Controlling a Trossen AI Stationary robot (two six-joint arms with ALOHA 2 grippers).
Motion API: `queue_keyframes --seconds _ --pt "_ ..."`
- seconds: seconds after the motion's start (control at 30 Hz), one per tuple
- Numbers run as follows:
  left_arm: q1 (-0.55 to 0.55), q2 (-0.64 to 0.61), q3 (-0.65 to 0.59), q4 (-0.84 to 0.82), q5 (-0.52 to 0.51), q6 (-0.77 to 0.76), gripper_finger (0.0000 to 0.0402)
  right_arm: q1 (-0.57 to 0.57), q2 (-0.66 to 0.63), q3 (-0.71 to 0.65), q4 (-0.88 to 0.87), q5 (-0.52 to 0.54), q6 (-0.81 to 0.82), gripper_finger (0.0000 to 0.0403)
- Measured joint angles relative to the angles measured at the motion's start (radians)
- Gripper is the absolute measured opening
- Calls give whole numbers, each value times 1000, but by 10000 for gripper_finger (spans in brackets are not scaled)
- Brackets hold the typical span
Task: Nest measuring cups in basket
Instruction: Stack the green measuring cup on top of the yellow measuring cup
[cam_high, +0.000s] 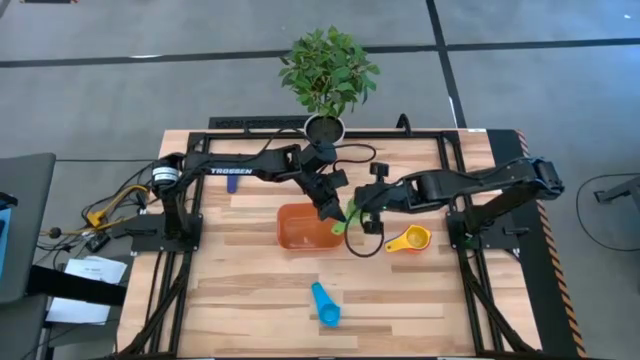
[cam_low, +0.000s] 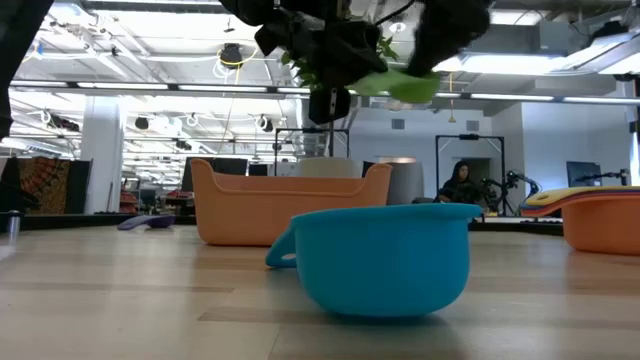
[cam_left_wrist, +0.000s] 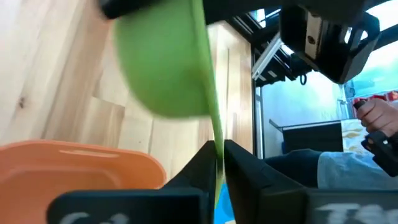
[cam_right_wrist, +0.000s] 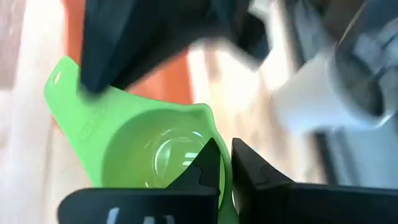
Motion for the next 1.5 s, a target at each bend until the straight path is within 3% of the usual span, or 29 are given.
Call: queue_keyframes --seconds 0.23,0.37,0.6,0.77,1.03,1.3,1.5 --pt "47 -2 0 -23 1 -1 74 -24 -94 -66 -244 -162 208 25" --pt "64 -7 0 -31 0 5 95 -20 -221 -165 -237 -250 295 25" --pt "65 -21 0 -34 -11 25 105 -13 -488 -431 -268 -273 559 25" --pt "63 -24 0 -38 -20 25 105 2 -605 -549 -291 -302 720 25" --pt "63 -24 0 -46 -23 24 105 94 -638 -662 -250 -295 909 25" --pt "63 -24 0 -53 -36 22 106 211 -616 -694 -197 -208 1035 25" --pt "66 -24 0 -52 -36 21 106 245 -616 -694 -220 -205 1112 81"
